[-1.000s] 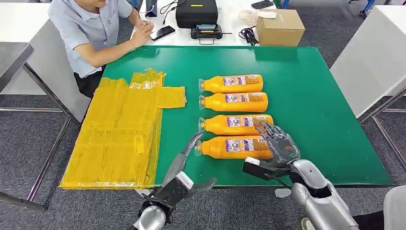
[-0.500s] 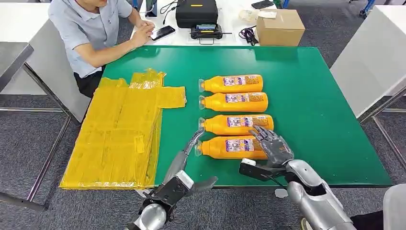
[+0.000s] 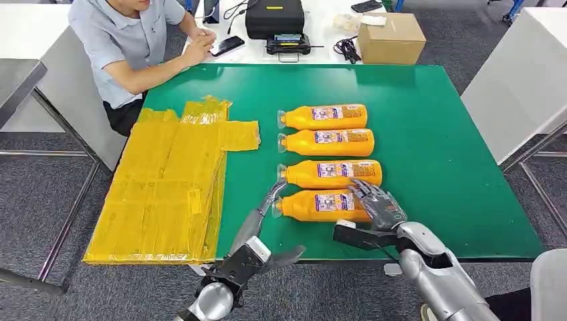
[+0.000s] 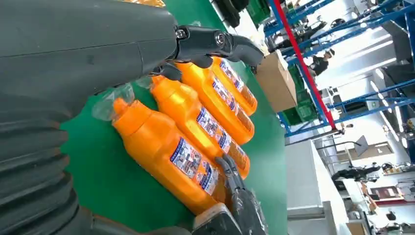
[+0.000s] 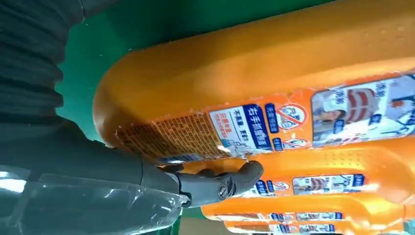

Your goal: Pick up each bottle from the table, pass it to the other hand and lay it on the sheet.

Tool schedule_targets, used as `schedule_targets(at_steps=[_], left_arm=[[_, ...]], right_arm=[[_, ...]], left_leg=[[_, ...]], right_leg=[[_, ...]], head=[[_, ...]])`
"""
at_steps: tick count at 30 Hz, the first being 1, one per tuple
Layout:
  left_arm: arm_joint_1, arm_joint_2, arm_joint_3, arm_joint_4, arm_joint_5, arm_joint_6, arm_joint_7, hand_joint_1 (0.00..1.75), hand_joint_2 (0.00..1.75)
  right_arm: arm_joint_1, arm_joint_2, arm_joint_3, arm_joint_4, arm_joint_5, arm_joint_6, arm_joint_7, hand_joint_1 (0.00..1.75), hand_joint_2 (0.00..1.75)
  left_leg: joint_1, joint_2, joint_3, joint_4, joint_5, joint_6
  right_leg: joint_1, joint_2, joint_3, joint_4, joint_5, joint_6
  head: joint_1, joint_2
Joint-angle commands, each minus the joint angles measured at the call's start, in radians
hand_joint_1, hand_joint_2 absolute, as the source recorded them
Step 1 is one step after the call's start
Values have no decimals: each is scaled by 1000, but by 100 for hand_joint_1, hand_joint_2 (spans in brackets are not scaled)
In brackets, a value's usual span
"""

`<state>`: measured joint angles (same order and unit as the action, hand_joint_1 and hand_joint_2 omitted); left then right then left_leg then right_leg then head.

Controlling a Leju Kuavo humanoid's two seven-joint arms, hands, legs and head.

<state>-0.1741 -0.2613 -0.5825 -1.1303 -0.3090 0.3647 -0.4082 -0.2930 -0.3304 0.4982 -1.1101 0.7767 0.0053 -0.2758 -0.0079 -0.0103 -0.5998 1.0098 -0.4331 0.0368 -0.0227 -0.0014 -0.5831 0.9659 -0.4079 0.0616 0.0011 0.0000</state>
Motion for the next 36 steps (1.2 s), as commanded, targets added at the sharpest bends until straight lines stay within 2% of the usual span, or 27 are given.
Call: schedule_targets(at_steps=[1, 6, 14, 15, 16, 19, 20, 21, 25, 28, 29, 30, 33, 36], left_arm=[[-56, 12, -38, 79, 14, -2, -1, 0, 175], [-68, 10, -39, 91, 23, 1, -3, 0, 175], [-91, 5, -51, 115, 40, 0, -18, 0, 175], [-93, 5, -53, 117, 41, -1, -19, 0, 175], [-94, 4, -53, 119, 42, -1, -19, 0, 175], [-94, 4, -53, 119, 42, -1, -19, 0, 175], [-96, 2, -53, 122, 45, 0, -21, 0, 175], [-98, 1, -55, 126, 48, -2, -24, 0, 175], [-100, -3, -60, 134, 55, 4, -30, 0, 175], [-99, -2, -62, 132, 57, 8, -30, 0, 175], [-98, -2, -64, 132, 57, 9, -30, 0, 175], [-98, -2, -65, 132, 58, 8, -30, 0, 175], [-99, -4, -67, 135, 58, 10, -31, 0, 175], [-100, -3, -70, 134, 61, 11, -31, 0, 175]], right_arm=[[-70, 14, 76, 114, 0, 17, -2, 0, 175], [-105, -13, 100, 144, -40, 67, 24, 0, 175], [-148, -37, 132, 218, -79, 111, 2, 0, 175], [-149, -46, 141, 213, -81, 117, -6, 7, 175], [-147, -50, 143, 208, -87, 121, -13, 23, 175], [-147, -50, 143, 208, -87, 121, -13, 23, 175], [-143, -58, 150, 192, -92, 125, -22, 152, 175], [-140, -65, 156, 181, -104, 133, -27, 171, 175], [-122, -71, 165, 150, -136, 128, -29, 175, 175], [-112, -64, 169, 134, -146, 117, -26, 168, 175], [-107, -59, 167, 128, -151, 113, -26, 159, 175], [-104, -58, 167, 124, -156, 113, -26, 157, 175], [-95, -45, 154, 142, -170, 106, -24, 175, 175], [-86, -26, 141, 159, -175, 87, -41, 175, 175]], left_leg=[[2, 2, 5, 0, -2, -3], [1, 2, 4, 0, -1, -2], [1, 1, 3, 0, -1, -2], [1, 0, 3, 0, 0, -1], [1, 0, 3, 0, 0, -1], [1, 1, 4, 0, -1, -2], [1, 1, 5, 0, -1, -2], [1, 1, 3, 0, -1, -2], [1, 0, 5, 0, -1, -2], [1, 0, 4, 0, -1, -2], [1, 1, 4, 0, -1, -2], [1, 1, 4, 0, 0, -2], [2, 1, 5, 0, -1, -2], [1, 0, 5, 0, -1, -2]], right_leg=[[2, 1, 5, -1, -1, -3], [1, 2, 3, 0, -1, -3], [1, 0, 3, -1, 0, -2], [1, 0, 3, -1, 0, -2], [1, -1, 3, -1, 0, -1], [1, 1, 4, -1, 0, -2], [1, 1, 5, 0, -1, -3], [1, 0, 4, -1, 0, -2], [1, -1, 5, -1, -1, -3], [1, 0, 4, -1, 0, -2], [1, 0, 4, -1, 0, -2], [1, 0, 4, -1, 0, -2], [2, 0, 5, -1, -1, -3], [2, 0, 5, -1, -1, -3]], head=[[0, 0], [0, 0], [0, 0], [0, 0], [0, 0], [0, 0], [0, 0], [0, 0], [0, 0], [0, 0], [0, 0], [0, 0], [0, 0], [0, 0]])
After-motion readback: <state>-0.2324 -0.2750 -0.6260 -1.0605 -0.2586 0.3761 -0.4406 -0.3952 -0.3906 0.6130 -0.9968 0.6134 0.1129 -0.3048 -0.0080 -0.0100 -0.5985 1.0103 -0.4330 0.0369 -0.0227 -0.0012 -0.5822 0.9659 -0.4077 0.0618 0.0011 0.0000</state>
